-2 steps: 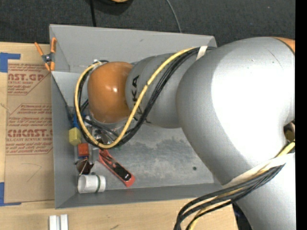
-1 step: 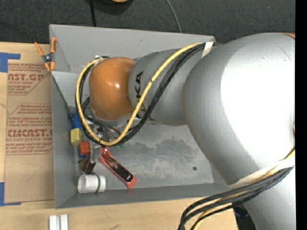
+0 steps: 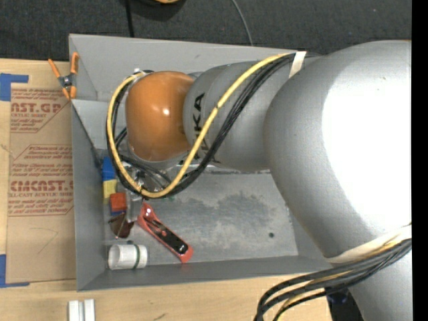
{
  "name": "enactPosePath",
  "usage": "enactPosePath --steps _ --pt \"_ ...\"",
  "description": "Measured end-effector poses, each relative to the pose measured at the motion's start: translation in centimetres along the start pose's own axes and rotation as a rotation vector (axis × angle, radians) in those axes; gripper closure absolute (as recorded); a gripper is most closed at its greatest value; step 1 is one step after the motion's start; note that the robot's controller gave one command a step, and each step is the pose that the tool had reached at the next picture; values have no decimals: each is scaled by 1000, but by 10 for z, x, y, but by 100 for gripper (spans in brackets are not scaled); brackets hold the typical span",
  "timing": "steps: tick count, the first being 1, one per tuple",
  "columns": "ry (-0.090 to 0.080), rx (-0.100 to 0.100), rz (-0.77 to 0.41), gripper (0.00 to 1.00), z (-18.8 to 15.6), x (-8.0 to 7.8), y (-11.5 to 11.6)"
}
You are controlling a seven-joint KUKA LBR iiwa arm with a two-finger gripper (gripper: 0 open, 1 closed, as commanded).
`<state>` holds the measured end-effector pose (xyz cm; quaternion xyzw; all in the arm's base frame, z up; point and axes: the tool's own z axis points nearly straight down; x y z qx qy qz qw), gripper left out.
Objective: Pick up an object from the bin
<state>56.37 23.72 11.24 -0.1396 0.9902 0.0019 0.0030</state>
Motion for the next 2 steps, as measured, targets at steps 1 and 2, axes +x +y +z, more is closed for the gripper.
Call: enactPosePath --steps 1,2 --pt "-3 0 0 100 -19 -1 0" --pt "-5 0 0 100 -34 -2 0"
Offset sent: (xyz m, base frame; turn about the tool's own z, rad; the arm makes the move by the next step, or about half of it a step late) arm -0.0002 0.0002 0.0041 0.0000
